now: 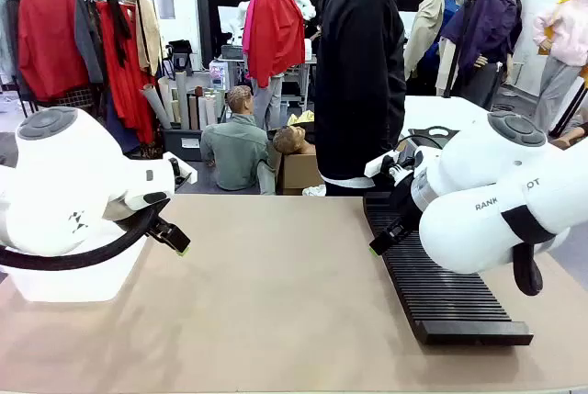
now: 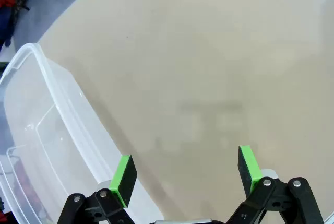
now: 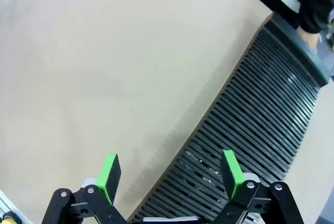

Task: Sort PCBs into racks and boxes based on the side picked up.
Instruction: Pick up the Blank PCB handed by the Human.

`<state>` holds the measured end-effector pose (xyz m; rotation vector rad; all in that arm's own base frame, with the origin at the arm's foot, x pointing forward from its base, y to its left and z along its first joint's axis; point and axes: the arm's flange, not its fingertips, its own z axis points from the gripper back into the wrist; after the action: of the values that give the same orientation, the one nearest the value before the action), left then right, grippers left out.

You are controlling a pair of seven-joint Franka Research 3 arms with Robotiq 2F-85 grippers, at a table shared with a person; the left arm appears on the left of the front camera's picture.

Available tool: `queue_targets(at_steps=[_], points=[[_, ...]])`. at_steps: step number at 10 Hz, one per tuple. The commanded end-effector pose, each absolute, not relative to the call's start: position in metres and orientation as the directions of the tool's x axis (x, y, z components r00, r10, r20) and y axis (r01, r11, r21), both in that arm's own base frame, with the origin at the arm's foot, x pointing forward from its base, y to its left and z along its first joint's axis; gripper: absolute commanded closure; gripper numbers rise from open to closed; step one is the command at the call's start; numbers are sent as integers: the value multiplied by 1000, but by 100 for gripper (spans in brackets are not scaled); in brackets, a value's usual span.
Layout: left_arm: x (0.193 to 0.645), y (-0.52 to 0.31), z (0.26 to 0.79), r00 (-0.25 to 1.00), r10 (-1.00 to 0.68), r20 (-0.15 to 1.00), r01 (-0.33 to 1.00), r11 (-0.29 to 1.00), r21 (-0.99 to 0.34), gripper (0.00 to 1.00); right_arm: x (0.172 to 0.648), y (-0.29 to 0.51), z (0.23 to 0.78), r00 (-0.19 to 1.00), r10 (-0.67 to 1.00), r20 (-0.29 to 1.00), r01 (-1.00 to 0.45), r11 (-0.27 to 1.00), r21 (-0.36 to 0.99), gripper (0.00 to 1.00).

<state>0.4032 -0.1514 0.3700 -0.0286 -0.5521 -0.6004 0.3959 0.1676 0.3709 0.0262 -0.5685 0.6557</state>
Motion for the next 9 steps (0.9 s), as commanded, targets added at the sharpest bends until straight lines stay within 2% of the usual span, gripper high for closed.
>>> queue_targets(at_steps=[1,9], points=[[403,-151,370,685,-528,501,543,829,131,0,396,168,371,646,569,508,-583,798,-152,0],[403,-151,370,685,-528,501,543,829,131,0,396,168,371,646,569,508,-583,798,-152,0]])
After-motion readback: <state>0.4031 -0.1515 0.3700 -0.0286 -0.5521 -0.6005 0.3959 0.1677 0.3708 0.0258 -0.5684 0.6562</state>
